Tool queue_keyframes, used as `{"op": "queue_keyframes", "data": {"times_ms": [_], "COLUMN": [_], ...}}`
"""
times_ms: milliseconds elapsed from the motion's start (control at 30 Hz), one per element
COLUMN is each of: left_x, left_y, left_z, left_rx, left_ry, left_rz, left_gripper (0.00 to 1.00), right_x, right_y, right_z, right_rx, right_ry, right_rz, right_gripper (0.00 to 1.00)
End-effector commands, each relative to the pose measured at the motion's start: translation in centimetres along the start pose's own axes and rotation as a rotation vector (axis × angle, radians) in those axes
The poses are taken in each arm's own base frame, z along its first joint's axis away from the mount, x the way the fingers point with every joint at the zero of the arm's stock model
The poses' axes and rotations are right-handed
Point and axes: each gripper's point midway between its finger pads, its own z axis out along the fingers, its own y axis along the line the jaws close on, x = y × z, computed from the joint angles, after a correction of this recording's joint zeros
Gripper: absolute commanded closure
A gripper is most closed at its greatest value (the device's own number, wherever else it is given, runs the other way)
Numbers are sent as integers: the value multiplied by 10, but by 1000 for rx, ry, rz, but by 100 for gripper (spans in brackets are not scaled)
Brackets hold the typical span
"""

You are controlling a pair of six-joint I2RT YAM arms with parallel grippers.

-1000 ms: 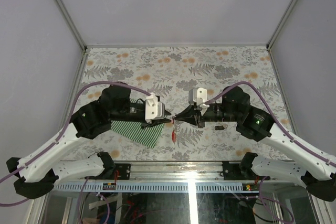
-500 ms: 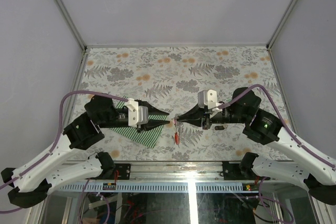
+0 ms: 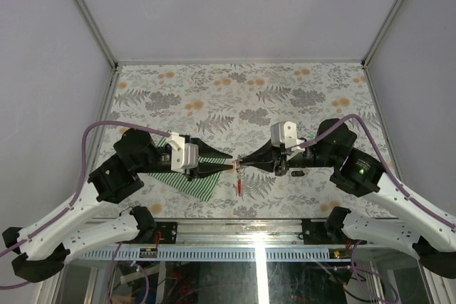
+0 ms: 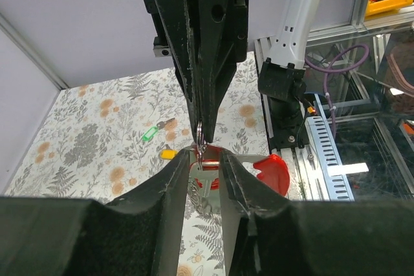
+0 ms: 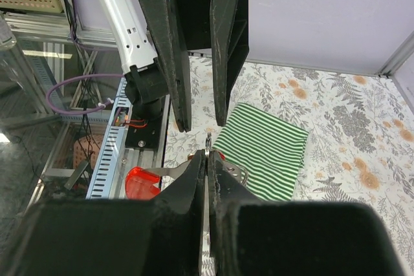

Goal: Put the keys on the keyring

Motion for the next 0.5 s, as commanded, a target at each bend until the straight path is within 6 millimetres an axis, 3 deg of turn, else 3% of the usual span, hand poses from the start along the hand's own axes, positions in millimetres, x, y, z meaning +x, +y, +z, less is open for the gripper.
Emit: {"op": "queue_keyframes", "data": {"times_ms": [0, 333, 467], "left_x": [-11, -7, -7], "left_y": [-3, -2, -1], "left_z": [4, 8, 9], "left_rx": [28, 35, 36], "left_ry": [-52, -41, -39], "left_rz": [20, 7, 4], "left_gripper": [75, 78, 87], "right_x": [-39, -43, -42], "right_y": [3, 6, 6], "right_z": [-6, -7, -7], "right_rx": [-8, -19, -19], "right_ry": [-121, -132, -133], "right_rz": [-75, -77, -76], "right_gripper": [100, 100, 100]}}
